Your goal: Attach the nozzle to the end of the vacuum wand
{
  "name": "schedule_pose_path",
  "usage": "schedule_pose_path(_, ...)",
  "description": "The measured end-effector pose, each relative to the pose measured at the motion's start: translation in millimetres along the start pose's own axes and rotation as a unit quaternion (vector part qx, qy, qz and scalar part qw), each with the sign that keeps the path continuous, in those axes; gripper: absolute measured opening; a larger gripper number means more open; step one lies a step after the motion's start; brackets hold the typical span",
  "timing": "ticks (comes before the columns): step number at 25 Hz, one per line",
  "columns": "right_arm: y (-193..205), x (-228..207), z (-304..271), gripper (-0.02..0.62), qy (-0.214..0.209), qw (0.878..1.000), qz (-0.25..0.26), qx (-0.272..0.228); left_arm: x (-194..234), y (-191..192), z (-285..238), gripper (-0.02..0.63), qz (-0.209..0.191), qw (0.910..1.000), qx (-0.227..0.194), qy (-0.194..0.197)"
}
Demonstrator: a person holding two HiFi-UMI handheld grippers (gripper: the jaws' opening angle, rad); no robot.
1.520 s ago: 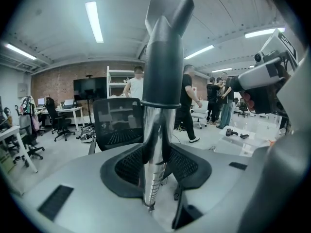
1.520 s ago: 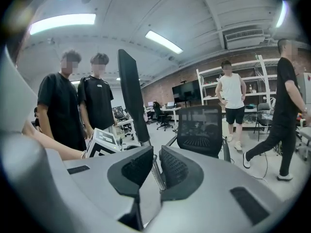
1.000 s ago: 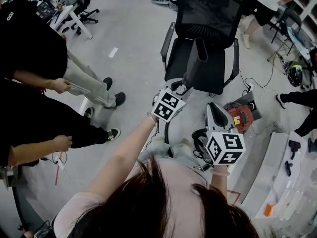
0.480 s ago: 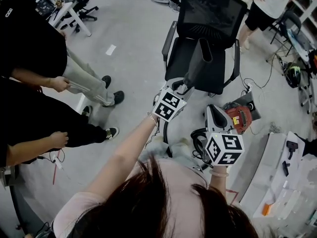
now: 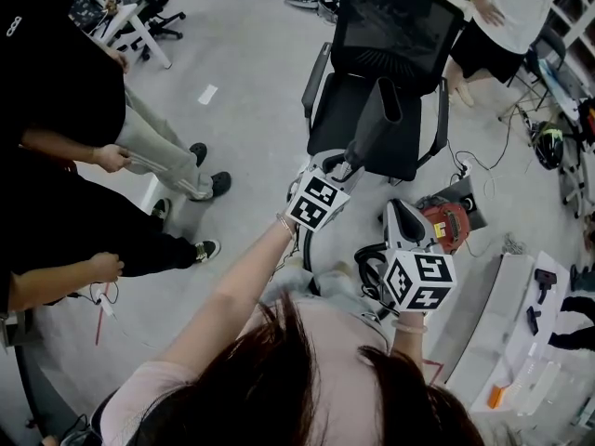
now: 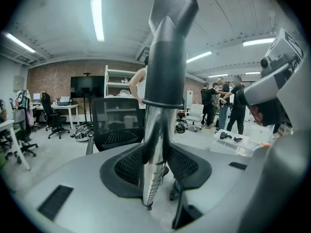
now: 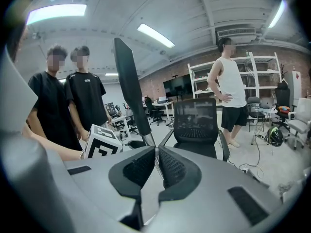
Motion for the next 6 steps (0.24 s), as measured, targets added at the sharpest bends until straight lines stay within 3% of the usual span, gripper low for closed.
schedule_pose_path(6,2.2,-0.8,-2.5,0.046,-0.001,1.000,0.001,0.000,-0.3,2.4,-3.1,0.156,0.002,1.0000,0.001,0.001)
Point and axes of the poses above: the fingertips, and each gripper's own axes: z backward along the fingers, x to its left, y out of its underside, the point moved 7 cm from there along z, backward along the fingers, and after that the axes turned 5 degrees about y, right-handed, at the moved point
